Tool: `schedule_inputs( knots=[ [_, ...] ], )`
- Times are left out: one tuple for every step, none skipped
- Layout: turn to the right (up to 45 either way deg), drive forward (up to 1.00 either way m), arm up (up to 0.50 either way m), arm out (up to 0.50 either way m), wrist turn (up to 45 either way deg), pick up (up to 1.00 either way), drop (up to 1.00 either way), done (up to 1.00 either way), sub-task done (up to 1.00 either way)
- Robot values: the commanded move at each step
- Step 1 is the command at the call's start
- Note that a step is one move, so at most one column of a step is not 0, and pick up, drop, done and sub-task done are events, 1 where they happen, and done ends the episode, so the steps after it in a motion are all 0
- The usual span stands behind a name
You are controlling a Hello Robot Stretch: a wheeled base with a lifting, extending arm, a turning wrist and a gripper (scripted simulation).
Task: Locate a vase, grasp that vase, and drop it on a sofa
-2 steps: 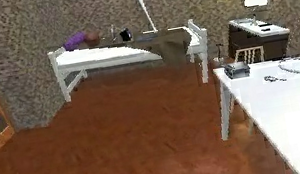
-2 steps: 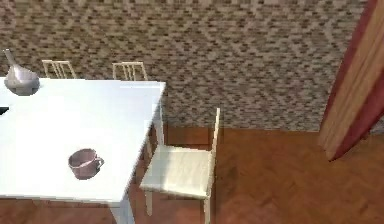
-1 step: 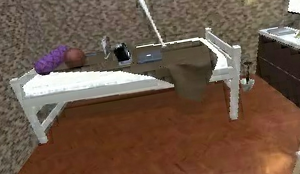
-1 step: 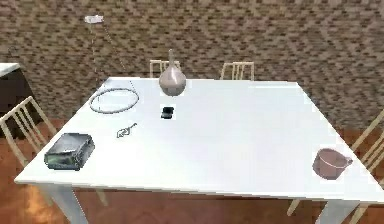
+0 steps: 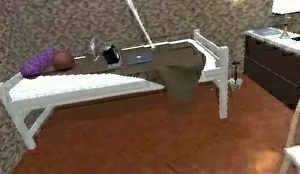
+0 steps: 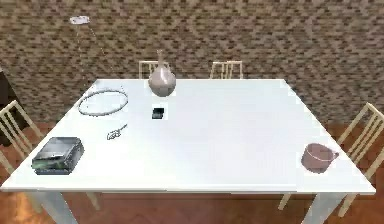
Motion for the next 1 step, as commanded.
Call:
schedule_inputs(
  knots=[
    [0.0, 0.85, 0.0, 0.0, 0.0, 0.0, 0.0, 0.0, 0.0]
  ],
)
